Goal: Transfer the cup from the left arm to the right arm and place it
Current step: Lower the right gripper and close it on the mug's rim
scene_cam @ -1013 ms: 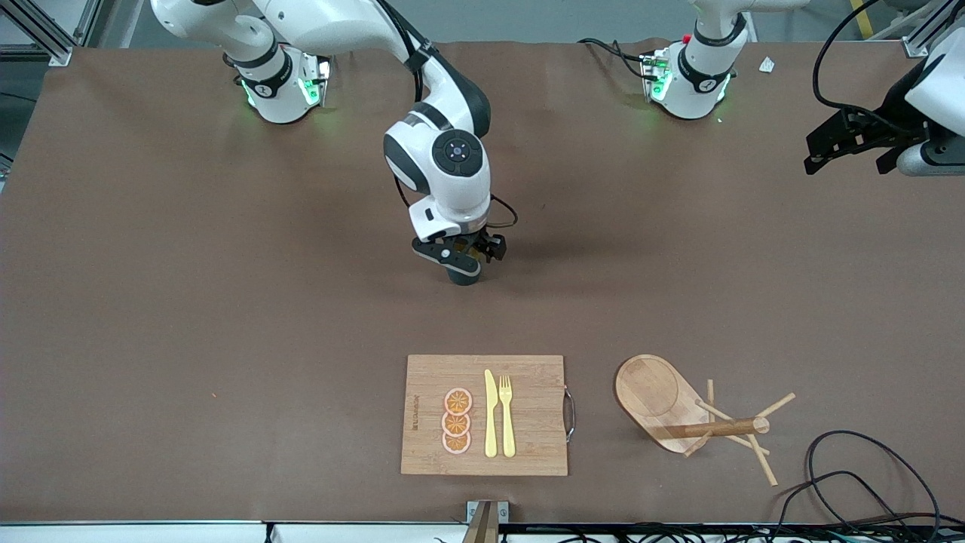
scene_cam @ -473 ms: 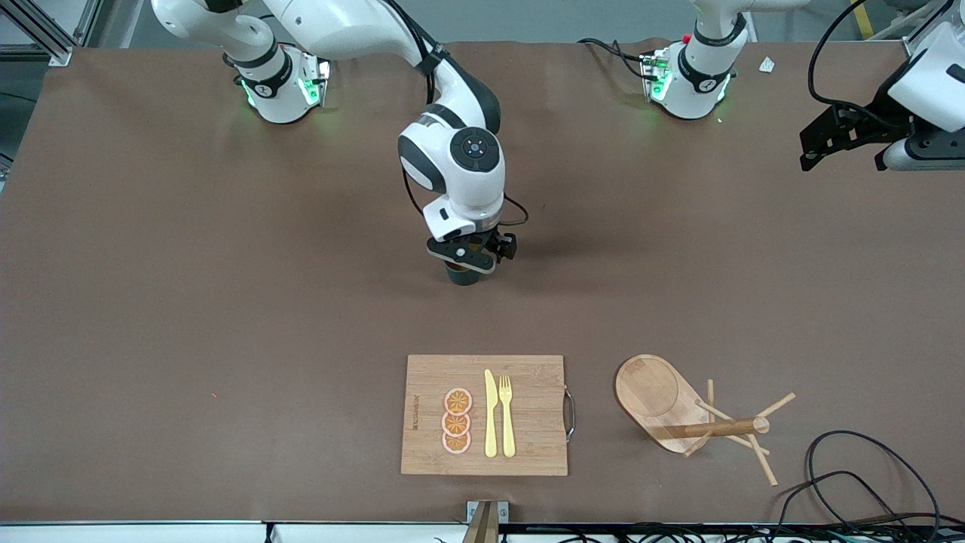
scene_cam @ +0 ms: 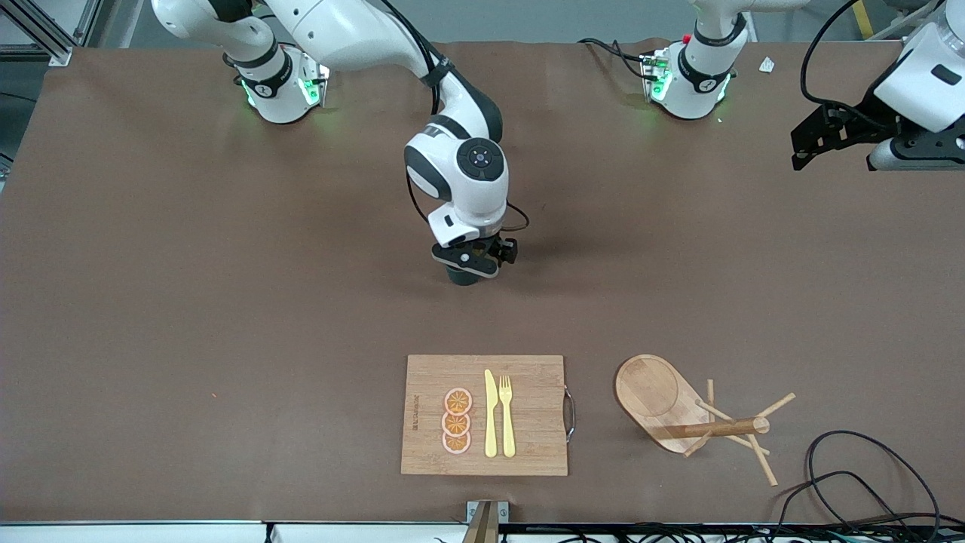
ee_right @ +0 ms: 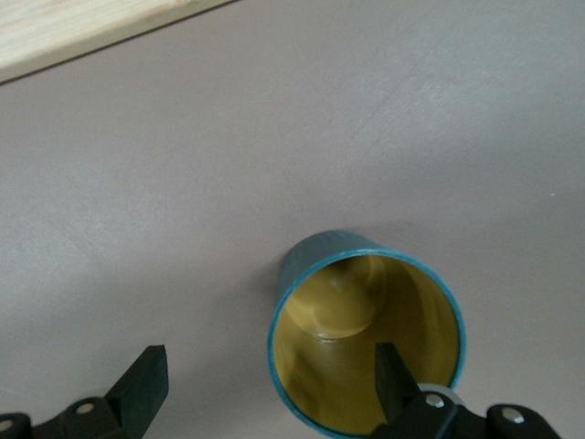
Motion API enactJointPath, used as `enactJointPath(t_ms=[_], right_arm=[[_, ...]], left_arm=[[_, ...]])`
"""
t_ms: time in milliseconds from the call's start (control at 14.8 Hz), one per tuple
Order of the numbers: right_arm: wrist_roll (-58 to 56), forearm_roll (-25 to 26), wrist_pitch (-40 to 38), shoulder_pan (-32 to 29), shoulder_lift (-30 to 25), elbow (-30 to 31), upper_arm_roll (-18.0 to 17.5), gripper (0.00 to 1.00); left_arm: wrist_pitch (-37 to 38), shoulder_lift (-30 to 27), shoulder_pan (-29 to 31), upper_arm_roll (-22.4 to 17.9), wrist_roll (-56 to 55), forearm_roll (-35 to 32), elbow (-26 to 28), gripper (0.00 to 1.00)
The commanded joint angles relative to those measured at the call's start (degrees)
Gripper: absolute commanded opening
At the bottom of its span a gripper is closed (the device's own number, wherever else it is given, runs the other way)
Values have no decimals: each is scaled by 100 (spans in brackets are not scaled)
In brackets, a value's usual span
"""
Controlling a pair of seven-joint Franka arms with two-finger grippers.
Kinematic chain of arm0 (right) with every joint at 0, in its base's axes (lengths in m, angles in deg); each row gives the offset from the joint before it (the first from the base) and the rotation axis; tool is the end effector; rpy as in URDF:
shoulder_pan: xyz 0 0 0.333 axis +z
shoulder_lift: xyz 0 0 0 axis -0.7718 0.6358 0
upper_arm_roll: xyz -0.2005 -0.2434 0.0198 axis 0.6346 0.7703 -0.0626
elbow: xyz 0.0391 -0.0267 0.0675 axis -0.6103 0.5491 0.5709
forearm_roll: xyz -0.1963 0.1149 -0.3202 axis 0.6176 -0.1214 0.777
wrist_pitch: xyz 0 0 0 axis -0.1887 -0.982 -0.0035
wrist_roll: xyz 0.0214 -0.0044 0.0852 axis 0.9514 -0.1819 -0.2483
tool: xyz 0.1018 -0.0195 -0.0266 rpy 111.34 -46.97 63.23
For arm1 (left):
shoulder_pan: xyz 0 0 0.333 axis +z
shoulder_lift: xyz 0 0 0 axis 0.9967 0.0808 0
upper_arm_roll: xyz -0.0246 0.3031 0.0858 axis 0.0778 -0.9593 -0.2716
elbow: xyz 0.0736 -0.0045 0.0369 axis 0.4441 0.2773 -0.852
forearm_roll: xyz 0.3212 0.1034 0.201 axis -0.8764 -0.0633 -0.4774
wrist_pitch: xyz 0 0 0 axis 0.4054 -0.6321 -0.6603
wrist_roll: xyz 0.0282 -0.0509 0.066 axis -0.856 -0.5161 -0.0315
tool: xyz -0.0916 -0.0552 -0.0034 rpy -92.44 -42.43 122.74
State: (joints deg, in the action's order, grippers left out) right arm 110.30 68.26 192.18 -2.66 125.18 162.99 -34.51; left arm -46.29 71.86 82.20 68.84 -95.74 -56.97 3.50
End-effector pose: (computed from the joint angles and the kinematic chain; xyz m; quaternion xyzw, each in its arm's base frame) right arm 0.4805 0.5223 0.2613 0.9853 -0.1689 0.0251 0.0096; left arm 0.5221 -0.0878 0.6654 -0.9996 0.0236 0.0042 0.0166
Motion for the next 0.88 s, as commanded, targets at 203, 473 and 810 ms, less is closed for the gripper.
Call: enactJointPath(t_ms=[203, 473, 810], right_arm=[[113, 127, 186, 92, 139, -132, 58, 84], [96, 136, 195, 84, 139, -132, 58, 44], [113, 241, 222, 127, 139, -123, 58, 6]], left_arm=[[39, 9, 140, 4, 87, -31, -17, 100], [57, -8, 185, -4, 69, -31, 1, 100], [48, 18, 185, -13, -1, -66, 1, 100]])
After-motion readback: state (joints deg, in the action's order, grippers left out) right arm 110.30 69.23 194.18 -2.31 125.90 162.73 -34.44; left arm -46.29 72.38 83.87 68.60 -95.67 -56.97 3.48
